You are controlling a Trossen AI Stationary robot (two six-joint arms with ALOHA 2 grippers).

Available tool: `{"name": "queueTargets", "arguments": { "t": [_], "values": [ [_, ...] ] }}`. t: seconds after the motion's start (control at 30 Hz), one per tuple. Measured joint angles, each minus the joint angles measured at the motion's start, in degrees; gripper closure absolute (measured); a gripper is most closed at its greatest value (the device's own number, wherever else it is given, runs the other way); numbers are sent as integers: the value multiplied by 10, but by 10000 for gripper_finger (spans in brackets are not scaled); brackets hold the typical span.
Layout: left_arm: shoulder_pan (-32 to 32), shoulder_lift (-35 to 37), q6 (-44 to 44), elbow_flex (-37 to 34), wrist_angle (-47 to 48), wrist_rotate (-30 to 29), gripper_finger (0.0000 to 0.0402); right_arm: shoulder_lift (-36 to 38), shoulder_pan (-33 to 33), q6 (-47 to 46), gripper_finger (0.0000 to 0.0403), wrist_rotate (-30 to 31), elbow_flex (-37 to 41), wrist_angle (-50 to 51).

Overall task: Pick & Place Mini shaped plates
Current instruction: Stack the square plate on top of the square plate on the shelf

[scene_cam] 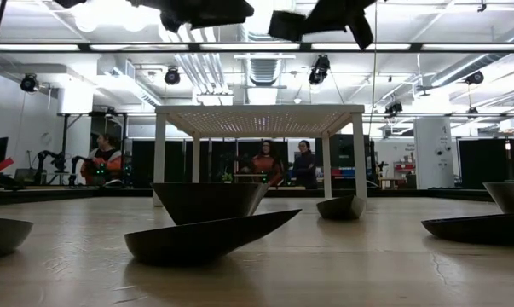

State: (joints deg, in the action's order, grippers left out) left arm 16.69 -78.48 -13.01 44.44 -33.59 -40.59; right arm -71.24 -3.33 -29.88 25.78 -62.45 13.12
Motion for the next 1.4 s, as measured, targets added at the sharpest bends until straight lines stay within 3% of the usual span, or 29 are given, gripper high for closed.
{"name": "queueTargets", "arguments": {
  "t": [0.13, 0.47, 0.63, 0.97, 1.17, 1.4],
  "values": [
    [0, 17, 30, -24, 0, 58, 231, -9, -41, -49, 394, -27, -35, 76],
    [20, 78, 41, -55, 2, 66, 232, -13, -135, -151, 394, -212, -92, 191],
    [35, 102, 45, -67, 2, 66, 232, -13, -162, -174, 394, -238, -100, 259],
    [50, 130, 43, -82, 4, 68, 232, -13, -240, -220, 394, -386, -89, 260],
    [51, 133, 39, -82, 5, 68, 231, -20, -277, -239, 394, -433, -82, 260],
    [51, 133, 26, -81, -7, 67, 230, -78, -288, -228, 394, -466, -85, 257]
  ]
}}
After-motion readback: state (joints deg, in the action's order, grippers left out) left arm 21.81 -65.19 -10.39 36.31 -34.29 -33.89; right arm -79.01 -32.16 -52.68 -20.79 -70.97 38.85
